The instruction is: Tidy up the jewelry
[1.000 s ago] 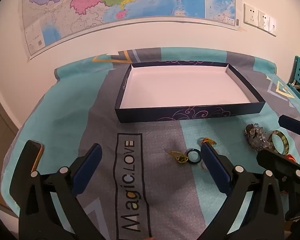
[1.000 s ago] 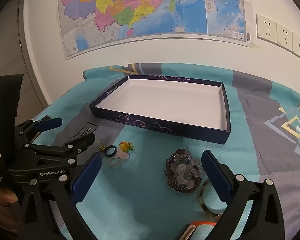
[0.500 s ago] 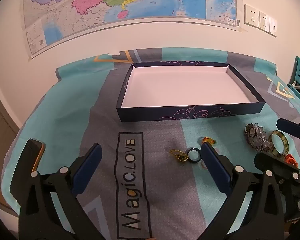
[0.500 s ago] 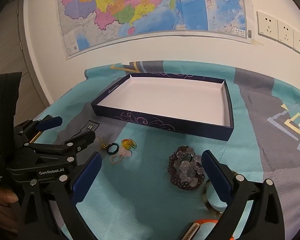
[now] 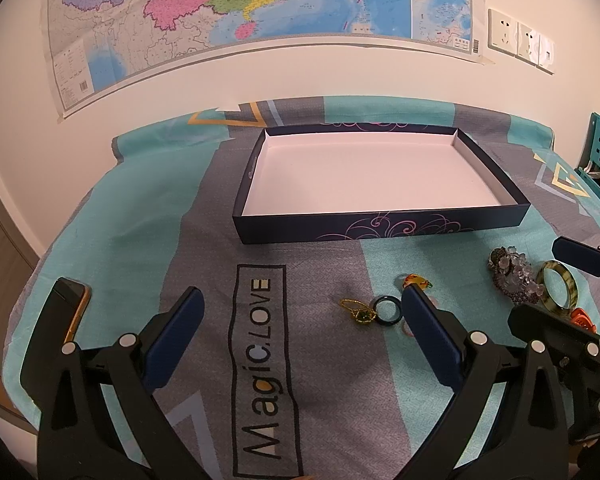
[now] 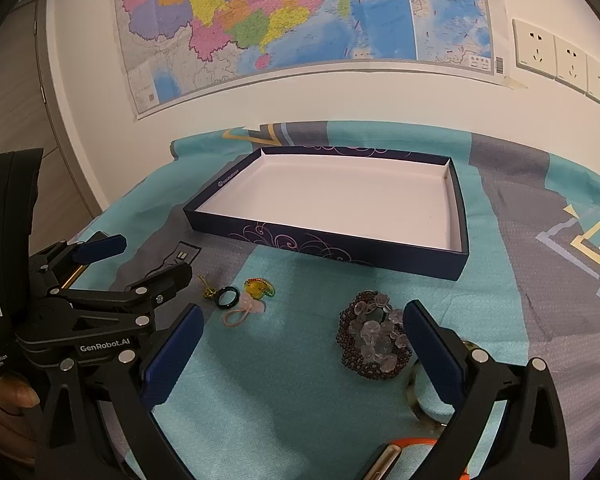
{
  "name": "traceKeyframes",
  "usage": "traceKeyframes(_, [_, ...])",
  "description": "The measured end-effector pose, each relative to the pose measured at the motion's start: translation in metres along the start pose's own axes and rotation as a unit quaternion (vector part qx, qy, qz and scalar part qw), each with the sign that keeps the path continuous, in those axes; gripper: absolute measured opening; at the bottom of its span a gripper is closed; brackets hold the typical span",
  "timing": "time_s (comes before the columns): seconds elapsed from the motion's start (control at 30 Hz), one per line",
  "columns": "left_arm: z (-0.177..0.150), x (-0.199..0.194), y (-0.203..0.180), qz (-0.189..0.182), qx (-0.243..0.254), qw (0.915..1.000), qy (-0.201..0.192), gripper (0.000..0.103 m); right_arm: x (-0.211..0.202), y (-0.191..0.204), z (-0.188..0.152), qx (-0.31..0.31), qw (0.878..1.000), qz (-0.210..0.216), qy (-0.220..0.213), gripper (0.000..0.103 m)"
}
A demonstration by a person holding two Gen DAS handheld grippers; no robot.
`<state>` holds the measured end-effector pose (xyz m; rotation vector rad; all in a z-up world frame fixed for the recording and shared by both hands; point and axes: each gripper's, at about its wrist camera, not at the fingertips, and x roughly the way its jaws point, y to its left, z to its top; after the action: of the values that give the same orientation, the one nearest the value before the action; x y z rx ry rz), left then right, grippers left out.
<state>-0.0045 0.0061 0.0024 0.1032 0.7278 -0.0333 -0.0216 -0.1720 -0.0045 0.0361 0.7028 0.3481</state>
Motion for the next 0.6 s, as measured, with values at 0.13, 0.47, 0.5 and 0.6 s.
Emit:
traceKeyframes(0.13, [-0.0003, 0.0001, -0.0004, 0.0, 0.0, 1.0, 0.001, 0.097, 0.0002, -0.0003, 0.0, 0.0, 1.0, 0.001, 0.001, 0.097])
traceKeyframes(0.47, [0.0007, -0.0003, -0.0027, 0.0, 0.0, 1.0, 0.001, 0.097, 0.001, -0.0007, 0.0006, 0.002, 1.0, 0.004, 0.003, 0.097])
traceKeyframes(0.5, [0.0007, 0.001, -0.0025, -0.001, -0.001, 1.0, 0.002, 0.097, 0.0013, -0.0002, 0.0003, 0.002, 1.0, 0.002, 0.004, 0.097])
traceKeyframes(0.6, [0.0009, 0.0013, -0.0027, 0.0, -0.001, 1.0, 0.002, 0.097, 0.0019, -0.0017, 0.0006, 0.003, 1.0, 0.003, 0.005, 0.097])
